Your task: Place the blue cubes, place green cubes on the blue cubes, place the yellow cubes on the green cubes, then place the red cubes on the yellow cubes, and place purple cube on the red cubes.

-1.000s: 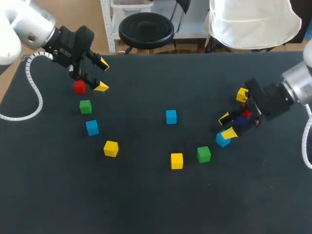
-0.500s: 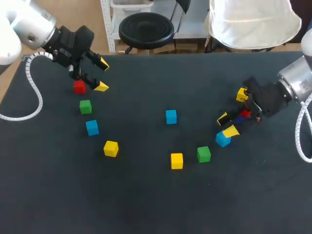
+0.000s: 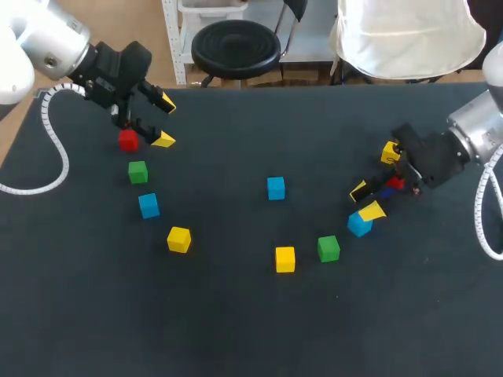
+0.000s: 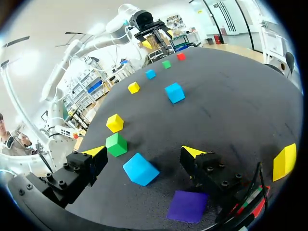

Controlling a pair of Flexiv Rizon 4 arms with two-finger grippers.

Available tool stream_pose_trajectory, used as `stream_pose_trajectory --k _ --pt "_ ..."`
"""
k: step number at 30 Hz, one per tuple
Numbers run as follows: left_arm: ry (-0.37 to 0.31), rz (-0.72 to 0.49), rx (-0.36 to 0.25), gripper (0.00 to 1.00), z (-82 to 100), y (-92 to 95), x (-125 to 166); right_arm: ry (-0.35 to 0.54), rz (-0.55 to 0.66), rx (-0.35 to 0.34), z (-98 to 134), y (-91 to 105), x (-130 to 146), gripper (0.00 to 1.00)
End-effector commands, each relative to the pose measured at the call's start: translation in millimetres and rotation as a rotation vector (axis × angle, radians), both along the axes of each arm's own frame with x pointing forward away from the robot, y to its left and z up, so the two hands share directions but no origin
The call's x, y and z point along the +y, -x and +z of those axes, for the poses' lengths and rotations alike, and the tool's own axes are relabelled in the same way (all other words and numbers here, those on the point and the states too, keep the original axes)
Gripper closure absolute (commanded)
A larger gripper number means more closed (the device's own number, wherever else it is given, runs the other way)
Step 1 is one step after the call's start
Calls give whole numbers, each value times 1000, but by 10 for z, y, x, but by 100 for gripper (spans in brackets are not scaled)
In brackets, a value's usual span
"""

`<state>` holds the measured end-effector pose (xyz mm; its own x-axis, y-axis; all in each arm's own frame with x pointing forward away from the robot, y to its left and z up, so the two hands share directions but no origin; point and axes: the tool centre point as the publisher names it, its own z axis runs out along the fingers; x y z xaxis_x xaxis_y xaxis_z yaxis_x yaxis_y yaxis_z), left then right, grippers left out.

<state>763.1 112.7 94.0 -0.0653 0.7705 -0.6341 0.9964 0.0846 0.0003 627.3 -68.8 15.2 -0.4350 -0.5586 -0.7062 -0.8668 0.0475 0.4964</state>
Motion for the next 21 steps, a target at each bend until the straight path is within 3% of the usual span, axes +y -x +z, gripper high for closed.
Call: stream_pose_trajectory --k 1,6,10,15,21 --pt "0 2 -2 0 -1 12 0 -2 0 0 -5 -3 -1 0" --pt "0 2 -2 0 -1 12 0 -2 0 0 -5 -3 -1 0" --pt "0 2 -2 0 -1 12 0 32 53 -174 304 -30 -17 0" --pt "0 2 -2 0 -1 12 0 50 110 -298 544 -69 -24 0" --pt "0 2 -2 0 -1 12 0 9 239 -444 653 -68 -11 0"
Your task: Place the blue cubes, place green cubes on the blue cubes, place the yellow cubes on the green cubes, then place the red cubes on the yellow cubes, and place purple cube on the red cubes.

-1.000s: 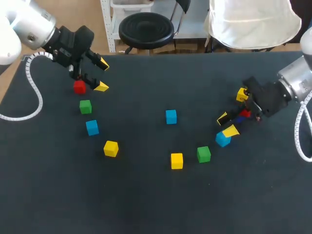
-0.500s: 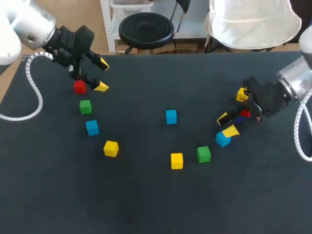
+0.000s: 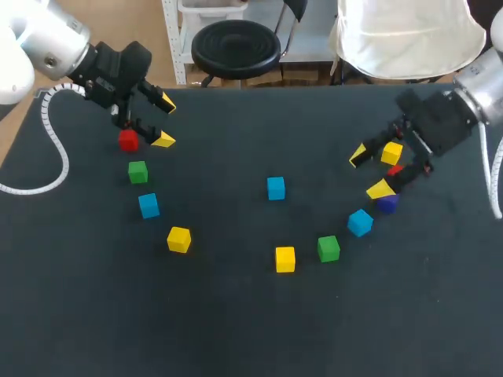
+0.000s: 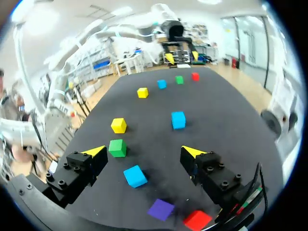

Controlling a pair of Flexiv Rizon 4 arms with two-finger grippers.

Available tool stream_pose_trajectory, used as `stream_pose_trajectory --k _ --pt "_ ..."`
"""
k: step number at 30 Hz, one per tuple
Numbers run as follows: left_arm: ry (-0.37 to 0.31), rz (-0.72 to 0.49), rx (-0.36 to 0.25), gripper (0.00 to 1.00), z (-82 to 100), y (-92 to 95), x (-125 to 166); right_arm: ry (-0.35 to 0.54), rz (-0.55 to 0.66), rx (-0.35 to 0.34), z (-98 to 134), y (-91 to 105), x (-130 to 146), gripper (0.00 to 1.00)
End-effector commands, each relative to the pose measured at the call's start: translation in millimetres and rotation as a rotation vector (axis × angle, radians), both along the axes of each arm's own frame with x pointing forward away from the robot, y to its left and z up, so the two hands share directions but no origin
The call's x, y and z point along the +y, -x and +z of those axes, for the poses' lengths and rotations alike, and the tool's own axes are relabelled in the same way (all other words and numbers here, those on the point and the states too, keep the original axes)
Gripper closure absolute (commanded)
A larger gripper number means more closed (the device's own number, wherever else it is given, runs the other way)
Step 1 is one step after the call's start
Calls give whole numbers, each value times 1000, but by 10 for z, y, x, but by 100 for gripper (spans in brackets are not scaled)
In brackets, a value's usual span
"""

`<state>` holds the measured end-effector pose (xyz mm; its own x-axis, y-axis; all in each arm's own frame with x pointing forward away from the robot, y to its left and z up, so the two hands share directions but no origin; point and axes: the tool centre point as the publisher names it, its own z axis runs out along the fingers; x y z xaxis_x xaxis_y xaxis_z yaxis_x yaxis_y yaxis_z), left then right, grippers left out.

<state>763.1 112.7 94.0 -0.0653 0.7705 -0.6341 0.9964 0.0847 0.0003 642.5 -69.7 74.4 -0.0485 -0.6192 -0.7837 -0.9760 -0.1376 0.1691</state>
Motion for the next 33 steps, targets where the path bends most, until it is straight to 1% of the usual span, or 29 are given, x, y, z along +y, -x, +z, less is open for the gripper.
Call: stream_pose_trajectory --k 1,7,10,12,25,27,30,33 --pt "0 2 -2 0 -1 12 0 -7 63 -109 66 95 -5 0" --pt "0 2 -2 0 -1 12 0 2 160 -168 56 199 -105 0" --pt "0 2 -2 0 -1 12 0 20 194 -176 84 273 -179 0" --pt "0 2 -2 0 -1 12 0 54 165 -154 101 308 -207 0" --pt "0 2 -2 0 -1 12 0 54 165 -154 101 308 -207 0" --pt "0 2 -2 0 -1 12 0 62 251 -191 96 340 -135 0" --pt "0 2 -2 0 -1 12 0 82 347 -203 77 398 -92 0" --pt "0 2 -2 0 -1 12 0 101 395 -196 32 458 -50 0"
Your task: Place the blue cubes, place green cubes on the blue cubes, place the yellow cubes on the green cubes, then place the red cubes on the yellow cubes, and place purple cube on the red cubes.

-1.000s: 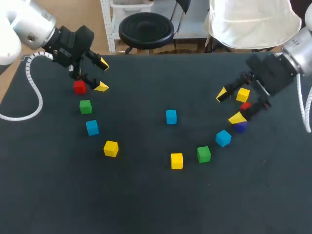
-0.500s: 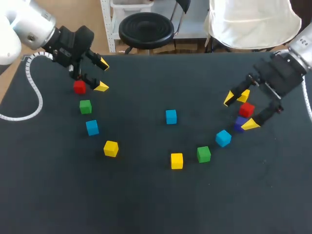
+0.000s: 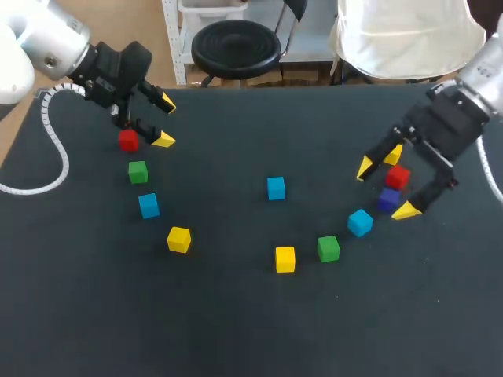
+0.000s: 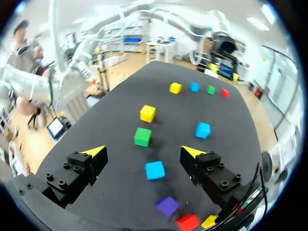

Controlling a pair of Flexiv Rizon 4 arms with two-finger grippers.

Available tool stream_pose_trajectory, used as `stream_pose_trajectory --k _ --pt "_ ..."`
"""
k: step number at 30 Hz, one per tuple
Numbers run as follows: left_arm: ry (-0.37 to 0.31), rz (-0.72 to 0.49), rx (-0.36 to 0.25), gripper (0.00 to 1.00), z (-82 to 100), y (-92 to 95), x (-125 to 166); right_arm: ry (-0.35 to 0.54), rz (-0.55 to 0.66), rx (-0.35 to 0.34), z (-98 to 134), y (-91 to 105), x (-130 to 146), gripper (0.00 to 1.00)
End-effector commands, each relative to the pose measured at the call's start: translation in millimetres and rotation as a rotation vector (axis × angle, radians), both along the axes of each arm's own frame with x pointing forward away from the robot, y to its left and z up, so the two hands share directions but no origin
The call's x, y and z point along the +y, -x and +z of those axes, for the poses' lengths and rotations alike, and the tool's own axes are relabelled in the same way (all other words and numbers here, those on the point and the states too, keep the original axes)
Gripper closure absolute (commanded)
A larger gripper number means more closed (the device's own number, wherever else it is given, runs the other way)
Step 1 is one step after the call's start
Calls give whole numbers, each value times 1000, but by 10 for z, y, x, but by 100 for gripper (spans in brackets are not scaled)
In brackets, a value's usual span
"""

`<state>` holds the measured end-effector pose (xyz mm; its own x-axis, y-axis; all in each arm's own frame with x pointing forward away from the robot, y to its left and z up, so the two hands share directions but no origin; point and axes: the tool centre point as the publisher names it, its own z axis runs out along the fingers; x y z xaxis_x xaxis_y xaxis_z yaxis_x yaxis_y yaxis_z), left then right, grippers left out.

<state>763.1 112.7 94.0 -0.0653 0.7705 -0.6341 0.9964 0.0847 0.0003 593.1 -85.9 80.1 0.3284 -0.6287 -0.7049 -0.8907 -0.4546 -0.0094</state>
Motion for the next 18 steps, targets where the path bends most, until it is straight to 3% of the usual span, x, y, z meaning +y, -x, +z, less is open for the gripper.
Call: stream_pose_trajectory --k 1,6,12,18 --pt "0 2 -2 0 -1 12 0 35 55 12 -43 -13 123 0" --pt "0 2 -2 0 -1 12 0 45 59 14 -175 69 134 0" --pt "0 2 -2 0 -1 12 0 68 -56 26 -317 73 27 0" --pt "0 2 -2 0 -1 12 0 92 -83 32 -392 76 3 0"
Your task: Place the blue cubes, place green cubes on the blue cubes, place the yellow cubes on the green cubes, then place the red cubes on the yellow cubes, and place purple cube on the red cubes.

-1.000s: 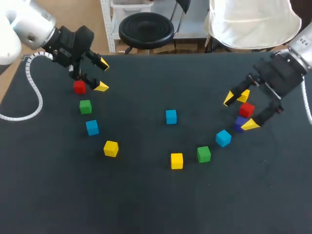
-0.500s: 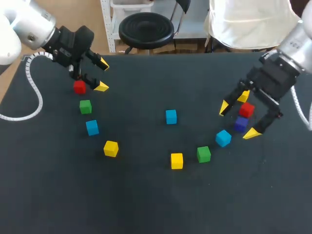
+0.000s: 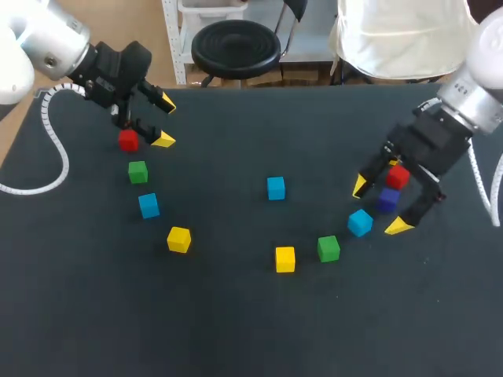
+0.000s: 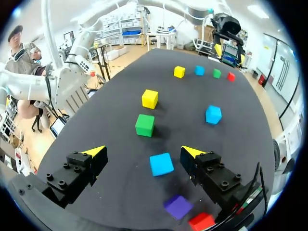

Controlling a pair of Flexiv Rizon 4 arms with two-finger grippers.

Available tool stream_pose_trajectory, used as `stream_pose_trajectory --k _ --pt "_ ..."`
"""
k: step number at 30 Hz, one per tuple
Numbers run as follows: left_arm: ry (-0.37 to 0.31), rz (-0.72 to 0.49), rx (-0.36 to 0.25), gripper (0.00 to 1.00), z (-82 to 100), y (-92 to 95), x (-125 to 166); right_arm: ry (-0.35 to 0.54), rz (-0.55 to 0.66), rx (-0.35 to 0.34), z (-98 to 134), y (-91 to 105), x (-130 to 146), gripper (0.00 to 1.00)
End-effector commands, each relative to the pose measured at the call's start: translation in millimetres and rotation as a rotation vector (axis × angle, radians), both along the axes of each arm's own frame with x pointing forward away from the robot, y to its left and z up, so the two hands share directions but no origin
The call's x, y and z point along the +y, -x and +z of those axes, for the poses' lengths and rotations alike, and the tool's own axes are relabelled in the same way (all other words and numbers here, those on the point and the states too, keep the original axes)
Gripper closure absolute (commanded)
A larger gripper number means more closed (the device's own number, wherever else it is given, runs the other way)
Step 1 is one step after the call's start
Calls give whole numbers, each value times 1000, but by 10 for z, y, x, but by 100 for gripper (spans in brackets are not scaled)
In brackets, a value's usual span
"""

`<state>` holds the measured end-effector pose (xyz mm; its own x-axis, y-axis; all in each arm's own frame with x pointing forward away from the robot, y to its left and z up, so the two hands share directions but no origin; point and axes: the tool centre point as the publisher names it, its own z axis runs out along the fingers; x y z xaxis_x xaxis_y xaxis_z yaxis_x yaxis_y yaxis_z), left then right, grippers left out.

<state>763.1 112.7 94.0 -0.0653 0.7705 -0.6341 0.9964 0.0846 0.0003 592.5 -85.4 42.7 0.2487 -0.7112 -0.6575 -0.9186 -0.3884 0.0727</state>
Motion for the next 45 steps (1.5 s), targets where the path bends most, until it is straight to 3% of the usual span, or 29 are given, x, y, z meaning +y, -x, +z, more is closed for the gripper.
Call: stream_pose_trajectory --k 1,15,29,30,31,32,33,37,41,45 --pt "0 2 -2 0 -1 12 0 0 -6 -14 -26 65 15 0" --pt "0 2 -2 0 -1 12 0 -11 7 -7 -269 -173 51 0" --pt "0 2 -2 0 -1 12 0 -41 7 -12 -397 -236 73 0" --pt "0 2 -2 0 -1 12 0 -41 6 -10 -403 -230 74 5" --pt "0 2 -2 0 -1 12 0 -41 5 -9 -408 -225 72 28" --pt "0 2 -2 0 -1 12 0 -41 3 -8 -413 -218 69 44" --pt "0 2 -2 0 -1 12 0 -42 -1 -6 -421 -211 65 47" --pt "0 2 -2 0 -1 12 0 -45 -8 -1 -458 -208 55 30" --pt "0 2 -2 0 -1 12 0 -47 -13 -2 -473 -218 54 19" --pt "0 2 -2 0 -1 12 0 -52 -17 -3 -498 -227 58 25"
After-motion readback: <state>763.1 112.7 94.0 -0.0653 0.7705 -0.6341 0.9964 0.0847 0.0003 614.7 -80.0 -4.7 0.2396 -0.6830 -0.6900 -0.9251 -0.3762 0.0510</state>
